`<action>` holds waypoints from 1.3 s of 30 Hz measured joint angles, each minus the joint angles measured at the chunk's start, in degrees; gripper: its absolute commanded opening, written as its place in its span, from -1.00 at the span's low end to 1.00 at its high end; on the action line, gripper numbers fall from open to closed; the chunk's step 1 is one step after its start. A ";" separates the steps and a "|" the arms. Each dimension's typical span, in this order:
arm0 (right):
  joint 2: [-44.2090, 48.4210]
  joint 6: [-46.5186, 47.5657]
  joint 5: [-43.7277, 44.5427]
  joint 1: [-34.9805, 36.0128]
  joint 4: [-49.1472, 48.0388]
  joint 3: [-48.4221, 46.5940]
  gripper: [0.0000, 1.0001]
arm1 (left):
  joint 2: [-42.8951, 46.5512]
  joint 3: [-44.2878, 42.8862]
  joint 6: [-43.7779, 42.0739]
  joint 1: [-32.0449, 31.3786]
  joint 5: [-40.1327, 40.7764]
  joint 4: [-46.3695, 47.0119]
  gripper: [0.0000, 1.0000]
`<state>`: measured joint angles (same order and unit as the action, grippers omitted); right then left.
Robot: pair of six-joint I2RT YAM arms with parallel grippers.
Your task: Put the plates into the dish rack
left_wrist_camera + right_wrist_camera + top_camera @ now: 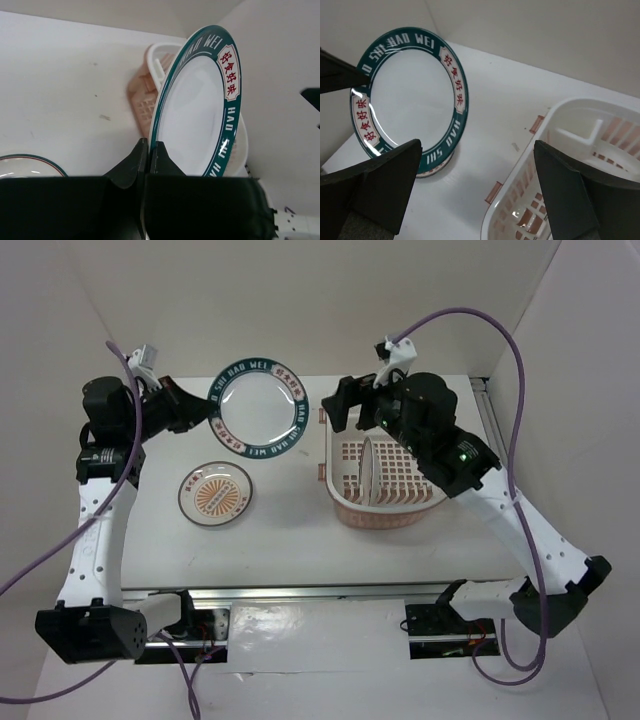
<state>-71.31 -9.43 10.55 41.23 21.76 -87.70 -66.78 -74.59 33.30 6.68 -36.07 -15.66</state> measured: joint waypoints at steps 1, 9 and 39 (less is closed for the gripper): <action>-1.14 0.17 -3.52 -1.07 -0.57 -0.42 1.00 | 0.74 0.81 0.11 0.02 -1.55 -0.15 -1.00; -9.40 -1.68 -23.58 -7.43 -3.85 0.13 1.00 | 2.21 3.67 3.34 0.76 -9.05 1.75 -1.00; -12.17 -11.56 -25.05 -11.13 -2.10 -0.57 -1.00 | 2.43 8.37 5.70 -3.74 -4.90 6.47 1.00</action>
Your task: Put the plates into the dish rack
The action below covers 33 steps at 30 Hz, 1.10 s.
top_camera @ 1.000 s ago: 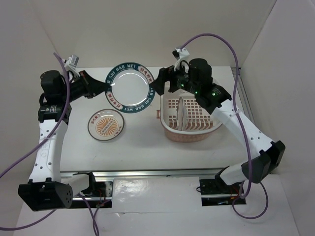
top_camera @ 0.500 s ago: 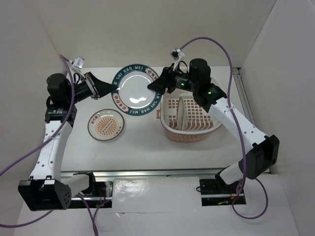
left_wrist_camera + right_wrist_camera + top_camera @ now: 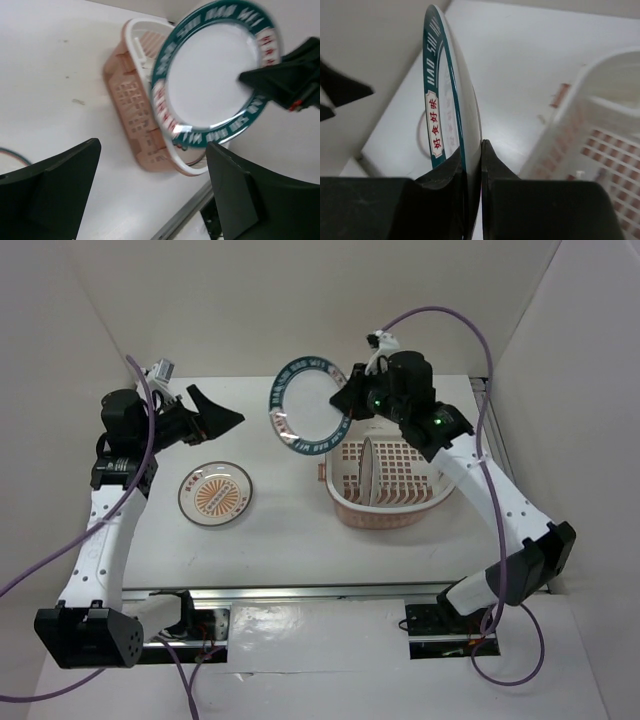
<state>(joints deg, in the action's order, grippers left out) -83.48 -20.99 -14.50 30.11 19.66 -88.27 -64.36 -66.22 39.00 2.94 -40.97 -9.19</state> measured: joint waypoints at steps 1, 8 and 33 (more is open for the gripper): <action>0.24 0.74 3.82 -0.44 2.80 -1.79 -1.00 | 0.07 -0.24 -0.57 0.00 1.11 -1.22 1.00; 6.14 4.33 31.82 -2.36 17.14 -14.49 -1.00 | 1.31 -0.39 -5.90 0.00 7.76 -8.94 1.00; 14.45 3.48 53.00 -1.46 30.58 13.03 -1.00 | 1.99 2.86 -7.58 0.00 9.18 -11.61 1.00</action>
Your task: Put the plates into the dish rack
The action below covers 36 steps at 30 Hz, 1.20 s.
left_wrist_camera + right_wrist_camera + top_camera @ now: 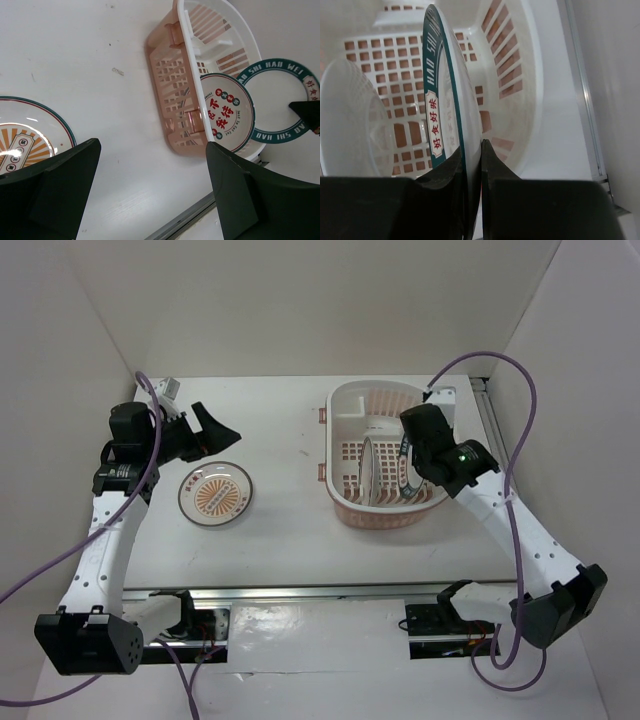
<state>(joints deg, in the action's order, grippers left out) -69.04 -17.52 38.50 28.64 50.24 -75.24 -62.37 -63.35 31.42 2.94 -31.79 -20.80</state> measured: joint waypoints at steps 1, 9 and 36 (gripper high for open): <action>0.00 -0.20 -0.46 0.11 -0.02 1.11 -1.00 | 0.00 0.00 0.00 0.00 0.00 -0.02 1.00; 0.00 -1.81 -2.32 3.15 -1.64 4.46 -1.00 | 0.00 0.00 0.00 0.00 0.00 0.00 1.00; -1.53 -5.01 -1.44 4.28 -6.21 10.05 -1.00 | 0.66 0.76 -0.22 0.00 0.02 0.02 1.00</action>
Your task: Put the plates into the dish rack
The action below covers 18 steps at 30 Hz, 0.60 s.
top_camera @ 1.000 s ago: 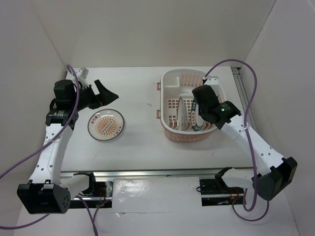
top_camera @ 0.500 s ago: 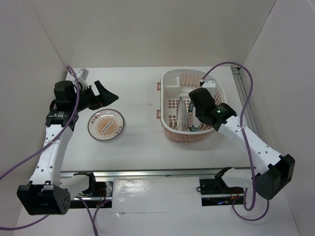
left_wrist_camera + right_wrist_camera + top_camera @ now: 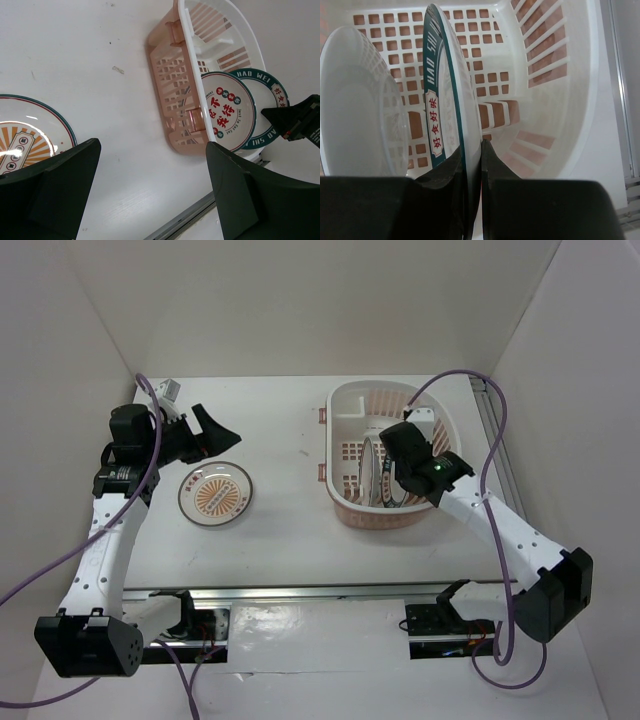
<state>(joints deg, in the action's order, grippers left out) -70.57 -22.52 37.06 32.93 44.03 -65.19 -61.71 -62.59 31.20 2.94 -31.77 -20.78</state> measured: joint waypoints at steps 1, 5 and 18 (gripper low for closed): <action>-0.20 -0.04 0.17 0.00 0.00 0.04 -1.00 | 0.00 0.00 0.00 0.00 0.00 0.00 1.00; -0.44 -0.28 0.66 0.02 -0.04 0.24 -1.00 | 0.00 0.00 0.00 0.00 -0.02 0.00 1.00; -0.68 -0.46 1.01 0.09 -1.27 1.79 -1.00 | 0.00 0.00 0.00 0.00 -0.02 0.00 1.00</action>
<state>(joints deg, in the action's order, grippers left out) -71.24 -22.98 38.06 33.01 42.76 -63.40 -61.71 -62.59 31.20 2.94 -31.79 -20.78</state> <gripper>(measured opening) 0.149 1.000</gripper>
